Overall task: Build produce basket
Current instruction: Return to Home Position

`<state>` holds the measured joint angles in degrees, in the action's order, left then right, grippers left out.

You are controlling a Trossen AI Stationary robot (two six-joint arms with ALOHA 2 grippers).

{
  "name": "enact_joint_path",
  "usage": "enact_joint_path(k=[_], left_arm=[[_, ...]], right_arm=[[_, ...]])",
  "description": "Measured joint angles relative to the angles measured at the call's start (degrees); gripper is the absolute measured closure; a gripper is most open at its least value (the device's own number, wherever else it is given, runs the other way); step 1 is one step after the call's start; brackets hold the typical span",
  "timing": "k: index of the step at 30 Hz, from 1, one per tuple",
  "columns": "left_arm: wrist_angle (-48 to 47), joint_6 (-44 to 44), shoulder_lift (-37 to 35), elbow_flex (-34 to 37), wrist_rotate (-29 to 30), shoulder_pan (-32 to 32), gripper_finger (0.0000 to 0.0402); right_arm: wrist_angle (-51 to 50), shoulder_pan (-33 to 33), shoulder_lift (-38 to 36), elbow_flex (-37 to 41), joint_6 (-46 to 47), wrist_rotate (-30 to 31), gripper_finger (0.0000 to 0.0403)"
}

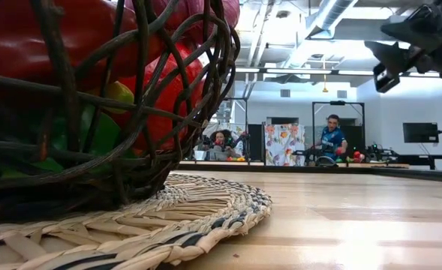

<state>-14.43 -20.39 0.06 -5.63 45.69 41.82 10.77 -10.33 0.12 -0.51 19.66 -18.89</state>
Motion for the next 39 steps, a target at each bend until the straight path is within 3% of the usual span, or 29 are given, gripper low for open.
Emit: enact_joint_path(k=[9, 20, 30, 39], left_arm=[[-0.3, 2.5, 0.0, -0.1, -0.6, -2.5, 0.032], [0.9, 10.2, 0.1, 0.0, -10.5, -11.1, 0.032], [4.9, 18.8, 0.1, 0.5, -25.9, -21.3, 0.032], [6.0, 20.1, 0.1, 1.4, -29.1, -30.5, 0.032]], right_arm=[[-4.4, -1.6, 0.1, 0.0, -4.9, 1.3, 0.0232], [-7.1, -1.7, 0.2, 0.0, -4.7, 3.6, 0.023], [-7.6, -1.9, 0.2, 0.0, -5.2, 4.1, 0.0233], [-7.7, -3.8, 0.2, 0.1, -5.2, 4.2, 0.0231]])
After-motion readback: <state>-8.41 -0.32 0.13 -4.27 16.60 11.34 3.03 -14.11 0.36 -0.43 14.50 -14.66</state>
